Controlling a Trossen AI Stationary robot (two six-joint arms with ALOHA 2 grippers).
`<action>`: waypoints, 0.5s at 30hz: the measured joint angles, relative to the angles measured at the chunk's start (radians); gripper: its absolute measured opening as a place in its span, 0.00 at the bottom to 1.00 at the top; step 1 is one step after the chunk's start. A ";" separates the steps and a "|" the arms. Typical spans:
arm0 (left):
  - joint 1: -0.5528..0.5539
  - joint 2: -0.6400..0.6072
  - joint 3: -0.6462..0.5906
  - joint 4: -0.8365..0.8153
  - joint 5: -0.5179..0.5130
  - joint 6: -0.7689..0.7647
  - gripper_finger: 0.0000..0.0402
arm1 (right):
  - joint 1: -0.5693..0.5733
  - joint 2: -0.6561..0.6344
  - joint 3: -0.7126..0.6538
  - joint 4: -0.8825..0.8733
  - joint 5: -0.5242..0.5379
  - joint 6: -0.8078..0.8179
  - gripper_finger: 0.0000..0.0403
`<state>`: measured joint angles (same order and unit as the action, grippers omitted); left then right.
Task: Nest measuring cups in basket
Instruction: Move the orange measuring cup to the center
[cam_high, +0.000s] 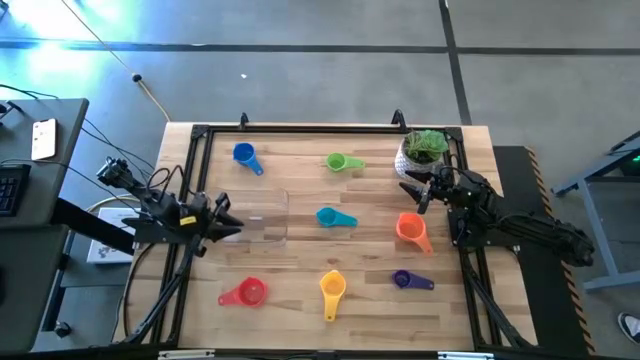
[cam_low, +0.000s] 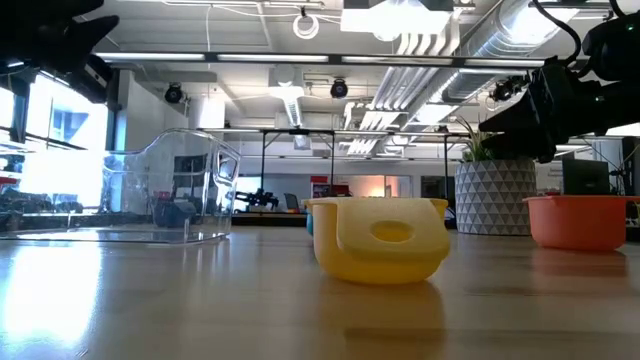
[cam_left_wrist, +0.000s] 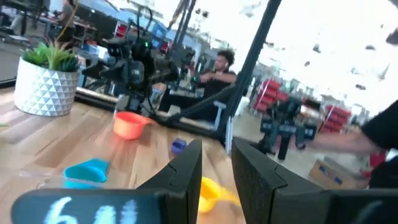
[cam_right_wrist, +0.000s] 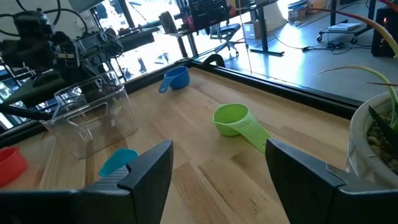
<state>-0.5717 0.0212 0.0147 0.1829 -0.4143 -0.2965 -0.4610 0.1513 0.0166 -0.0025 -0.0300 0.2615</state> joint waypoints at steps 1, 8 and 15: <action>0.000 0.000 0.000 0.017 -0.002 0.001 0.19 | 0.000 0.000 0.000 0.000 0.000 0.000 0.61; 0.000 0.000 0.000 0.157 -0.019 -0.016 0.19 | 0.000 0.000 0.000 0.023 -0.001 0.030 0.61; 0.000 0.000 0.000 0.205 -0.070 -0.015 0.19 | 0.000 0.000 0.000 0.152 0.000 0.250 0.61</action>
<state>-0.5716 0.0212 0.0147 0.3877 -0.4839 -0.3119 -0.4610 0.1513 0.0163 0.1495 -0.0305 0.5119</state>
